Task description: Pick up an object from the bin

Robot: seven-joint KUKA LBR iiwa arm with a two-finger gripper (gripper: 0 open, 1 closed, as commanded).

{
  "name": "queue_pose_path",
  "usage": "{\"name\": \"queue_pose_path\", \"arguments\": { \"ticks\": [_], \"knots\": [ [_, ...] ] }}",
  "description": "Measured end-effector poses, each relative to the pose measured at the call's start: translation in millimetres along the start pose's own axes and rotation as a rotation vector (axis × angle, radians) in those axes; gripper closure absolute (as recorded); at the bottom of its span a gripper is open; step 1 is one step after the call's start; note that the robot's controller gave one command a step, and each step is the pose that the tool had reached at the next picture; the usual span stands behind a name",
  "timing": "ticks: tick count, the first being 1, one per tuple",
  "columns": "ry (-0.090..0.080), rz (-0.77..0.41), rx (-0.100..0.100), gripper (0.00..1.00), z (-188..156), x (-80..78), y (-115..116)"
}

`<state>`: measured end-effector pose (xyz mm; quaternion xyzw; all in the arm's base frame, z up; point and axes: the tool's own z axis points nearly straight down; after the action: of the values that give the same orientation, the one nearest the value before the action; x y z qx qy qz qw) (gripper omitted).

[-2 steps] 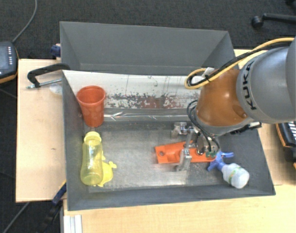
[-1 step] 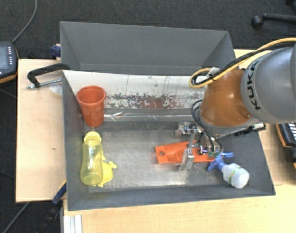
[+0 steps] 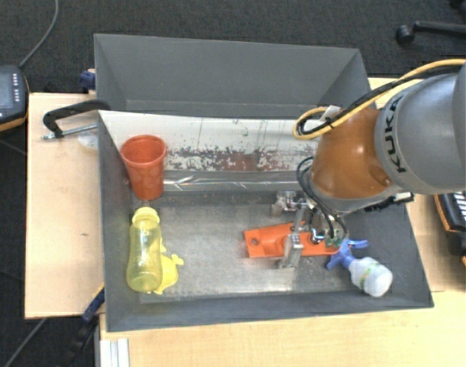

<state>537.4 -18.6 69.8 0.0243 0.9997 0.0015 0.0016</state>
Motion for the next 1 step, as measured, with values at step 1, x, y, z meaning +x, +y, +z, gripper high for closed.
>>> {"name": "queue_pose_path", "arguments": {
  "ticks": [1],
  "knots": [
    [-0.001, 0.025, -0.002, 1.0, -2.0, 0.6, -4.6]
  ]
}}
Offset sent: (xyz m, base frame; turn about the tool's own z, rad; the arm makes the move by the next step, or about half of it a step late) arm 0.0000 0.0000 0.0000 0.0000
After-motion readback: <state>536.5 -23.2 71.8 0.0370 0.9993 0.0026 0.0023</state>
